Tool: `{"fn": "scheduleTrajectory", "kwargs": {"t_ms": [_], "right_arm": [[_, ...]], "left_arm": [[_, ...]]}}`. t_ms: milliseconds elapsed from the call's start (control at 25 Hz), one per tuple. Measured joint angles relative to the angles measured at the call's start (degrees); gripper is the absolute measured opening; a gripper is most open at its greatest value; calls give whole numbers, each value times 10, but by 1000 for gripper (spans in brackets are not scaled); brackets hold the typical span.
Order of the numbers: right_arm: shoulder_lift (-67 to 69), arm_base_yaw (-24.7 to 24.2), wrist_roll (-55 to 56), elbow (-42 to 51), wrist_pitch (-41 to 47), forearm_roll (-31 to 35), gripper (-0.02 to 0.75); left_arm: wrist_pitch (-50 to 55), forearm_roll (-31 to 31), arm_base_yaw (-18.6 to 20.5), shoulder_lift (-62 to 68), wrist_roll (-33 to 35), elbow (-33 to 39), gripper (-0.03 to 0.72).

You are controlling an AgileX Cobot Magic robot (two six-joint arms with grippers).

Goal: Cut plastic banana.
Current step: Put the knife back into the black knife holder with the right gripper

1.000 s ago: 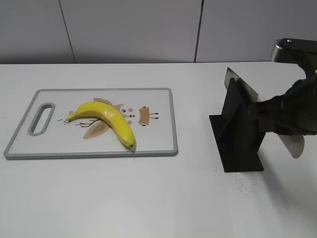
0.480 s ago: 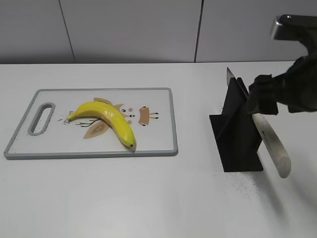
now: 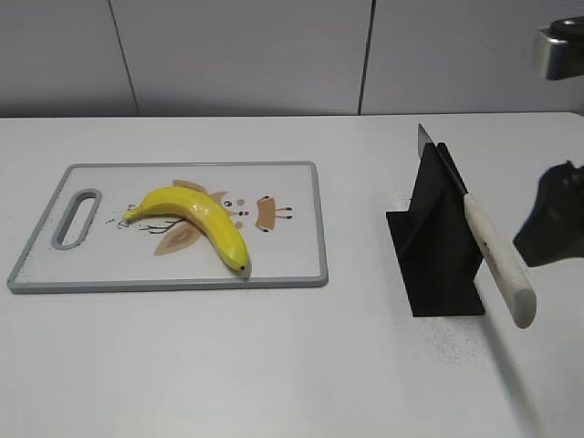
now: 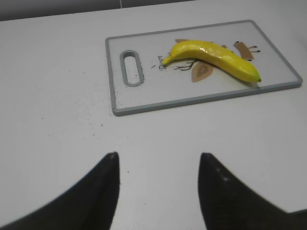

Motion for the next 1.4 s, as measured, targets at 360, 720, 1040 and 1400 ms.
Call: {"fn": "scheduleTrajectory", "kwargs": {"t_ms": [360, 720, 1040, 1400], "right_arm": [[-242, 0, -46, 77, 20, 25, 592], [-482, 0, -47, 196, 7, 13, 592], [-613, 0, -47, 261, 7, 12, 540], [-664, 0, -47, 263, 6, 12, 456]], "left_arm": [[0, 0, 0, 0, 0, 0, 516], [0, 0, 0, 0, 0, 0, 516], [0, 0, 0, 0, 0, 0, 516], [0, 0, 0, 0, 0, 0, 515]]}}
